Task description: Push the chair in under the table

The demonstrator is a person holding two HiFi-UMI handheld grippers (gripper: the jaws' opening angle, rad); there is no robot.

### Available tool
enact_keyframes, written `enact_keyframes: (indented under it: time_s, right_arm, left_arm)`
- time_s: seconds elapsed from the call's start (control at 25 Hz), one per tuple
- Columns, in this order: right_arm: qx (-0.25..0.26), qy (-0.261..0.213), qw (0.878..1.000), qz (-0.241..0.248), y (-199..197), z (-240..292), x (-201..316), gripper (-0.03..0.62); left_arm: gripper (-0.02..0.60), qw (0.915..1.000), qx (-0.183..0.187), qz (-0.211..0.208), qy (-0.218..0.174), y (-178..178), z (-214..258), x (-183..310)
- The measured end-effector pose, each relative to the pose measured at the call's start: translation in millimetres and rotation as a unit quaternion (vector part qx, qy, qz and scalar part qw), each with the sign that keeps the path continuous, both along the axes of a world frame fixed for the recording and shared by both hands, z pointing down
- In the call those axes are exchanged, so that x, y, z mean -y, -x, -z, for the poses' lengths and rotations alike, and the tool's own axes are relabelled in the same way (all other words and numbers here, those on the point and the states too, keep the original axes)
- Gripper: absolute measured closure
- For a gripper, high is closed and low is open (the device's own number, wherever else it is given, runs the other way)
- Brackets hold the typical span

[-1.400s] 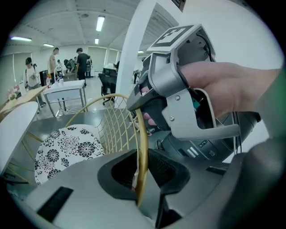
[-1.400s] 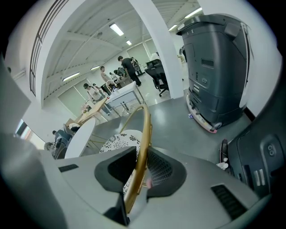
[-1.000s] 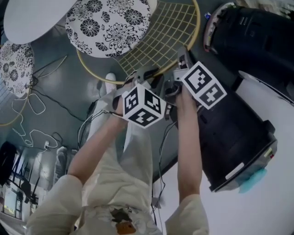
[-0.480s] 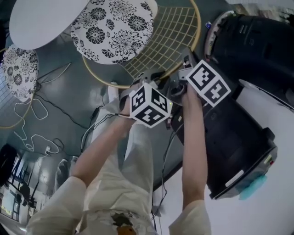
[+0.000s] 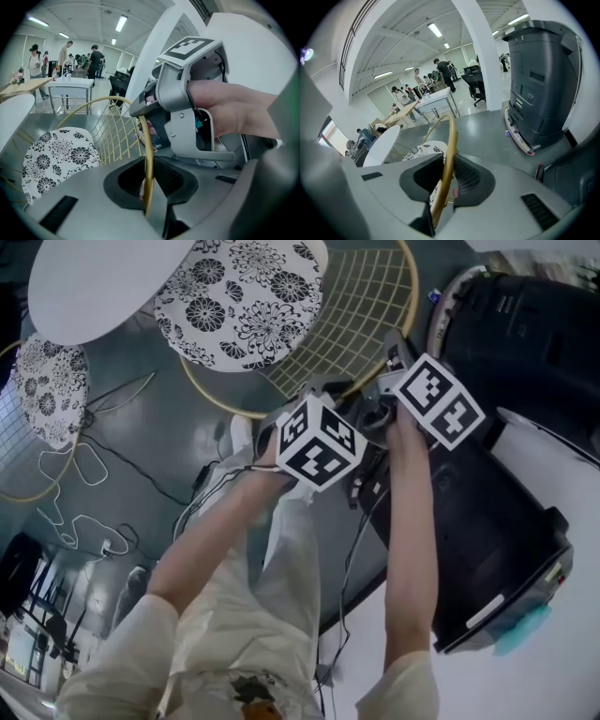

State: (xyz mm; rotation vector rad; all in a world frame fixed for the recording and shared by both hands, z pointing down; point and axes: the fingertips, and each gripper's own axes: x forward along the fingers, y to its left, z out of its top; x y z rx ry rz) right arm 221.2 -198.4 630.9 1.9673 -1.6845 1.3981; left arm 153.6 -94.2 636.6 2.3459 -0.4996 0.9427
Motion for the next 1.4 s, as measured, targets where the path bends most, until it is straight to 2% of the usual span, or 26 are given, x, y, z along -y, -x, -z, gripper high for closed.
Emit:
enact_keyframes:
  time_s: [0.16,0.32,0.4,0.56,0.76,0.96,1.2,1.4]
  right_arm:
    - [0.004,-0.012,1.0,0.0,-4.4,-3.8,-3.0,0.52]
    - [0.02,-0.011,1.0,-0.008,1.6,0.1,0.5,0.514]
    - [0.025,-0.003,0.999,-0.022,1.3,2.9,-2.1,0.508]
    - [0.004,-0.015,0.999,-0.042,-7.7,19.0,-7.4,0.51]
    - [-0.017,-0.032,0.999,-0.019,2.7,47.1,-21.4,0.51]
    - [-0.018,-0.052,0.998,0.003,12.8,82.1,-48.0,0.51]
    - [-0.004,-0.087,0.996,0.037,31.7,133.5,-99.4,0.51]
    - [0.012,-0.118,0.991,0.056,51.1,187.8,-148.5,0.511]
  left_arm:
    - [0.514,0.9998,0.013,-0.002,-0.018,-4.7,-5.7,-3.4]
    - [0.514,0.9999,0.001,0.0,-0.011,-2.6,0.4,0.9]
    - [0.514,0.9997,0.0,0.0,-0.024,-2.3,9.7,1.6]
    - [0.514,0.9986,0.005,-0.01,-0.051,-2.2,24.7,-1.5]
    - [0.514,0.9984,0.003,0.004,-0.057,10.0,44.1,-10.4]
    - [0.515,0.9963,-0.015,0.036,-0.076,15.5,85.5,-22.7]
    - [0.559,0.9892,-0.02,0.074,-0.125,25.2,147.9,-52.6]
    - [0.572,0.9852,-0.02,0.112,-0.128,48.8,195.3,-101.8]
